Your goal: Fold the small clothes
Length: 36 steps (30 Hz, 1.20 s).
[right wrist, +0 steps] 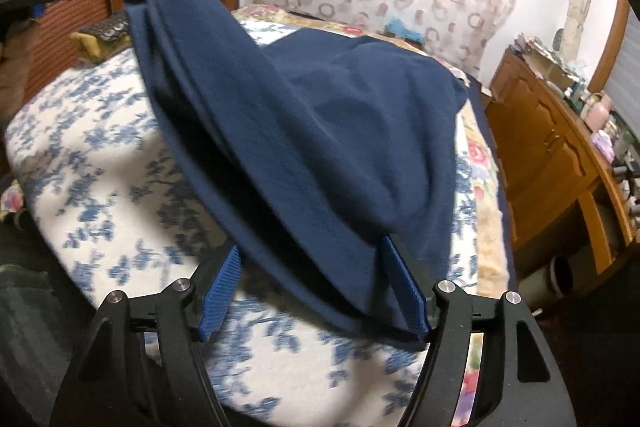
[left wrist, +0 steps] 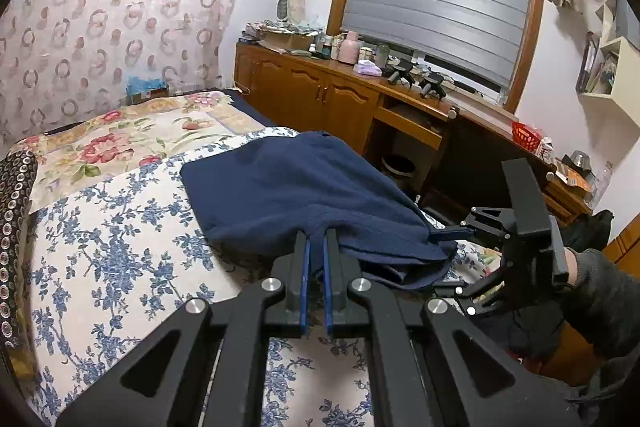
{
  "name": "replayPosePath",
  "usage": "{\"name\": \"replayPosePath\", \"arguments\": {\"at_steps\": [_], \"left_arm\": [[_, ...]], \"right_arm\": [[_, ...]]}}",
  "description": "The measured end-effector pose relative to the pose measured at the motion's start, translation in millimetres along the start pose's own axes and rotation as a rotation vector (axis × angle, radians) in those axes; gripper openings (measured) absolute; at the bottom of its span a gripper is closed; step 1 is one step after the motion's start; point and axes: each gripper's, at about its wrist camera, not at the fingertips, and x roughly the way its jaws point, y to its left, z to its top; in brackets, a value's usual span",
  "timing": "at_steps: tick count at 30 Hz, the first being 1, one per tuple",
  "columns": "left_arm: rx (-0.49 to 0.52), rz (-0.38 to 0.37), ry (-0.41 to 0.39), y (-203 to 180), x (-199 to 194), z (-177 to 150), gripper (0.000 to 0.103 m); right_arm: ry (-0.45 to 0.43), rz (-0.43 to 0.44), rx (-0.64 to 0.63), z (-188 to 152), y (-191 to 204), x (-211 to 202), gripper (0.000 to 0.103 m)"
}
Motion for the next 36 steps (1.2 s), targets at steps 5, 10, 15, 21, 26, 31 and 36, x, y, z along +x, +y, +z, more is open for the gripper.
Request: {"name": "replayPosePath", "arguments": {"at_steps": [5,10,15,21,26,31,36], "left_arm": [[-0.020,-0.008,-0.016,8,-2,4,0.002],[-0.005,-0.008,-0.025,13,2,17,0.002],[-0.014,0.004,-0.032,33,11,35,0.002],[-0.050,0.041,-0.033,59,25,53,0.002],[-0.073,0.064,0.005,80,52,66,0.002],[-0.077,0.076,0.048,94,80,73,0.003],[-0.087,0.081,0.096,110,107,79,0.003]], "right_arm": [[0.020,-0.018,-0.021,3,-11,8,0.063],[-0.024,-0.045,-0.010,16,-28,3,0.012],[-0.182,-0.092,0.044,58,-64,-29,0.008],[-0.243,-0.093,0.031,99,-76,-22,0.008],[-0.245,-0.070,0.032,117,-89,-2,0.008],[-0.205,-0.042,0.054,128,-105,22,0.008],[-0.161,-0.013,0.074,135,-120,46,0.009]]}}
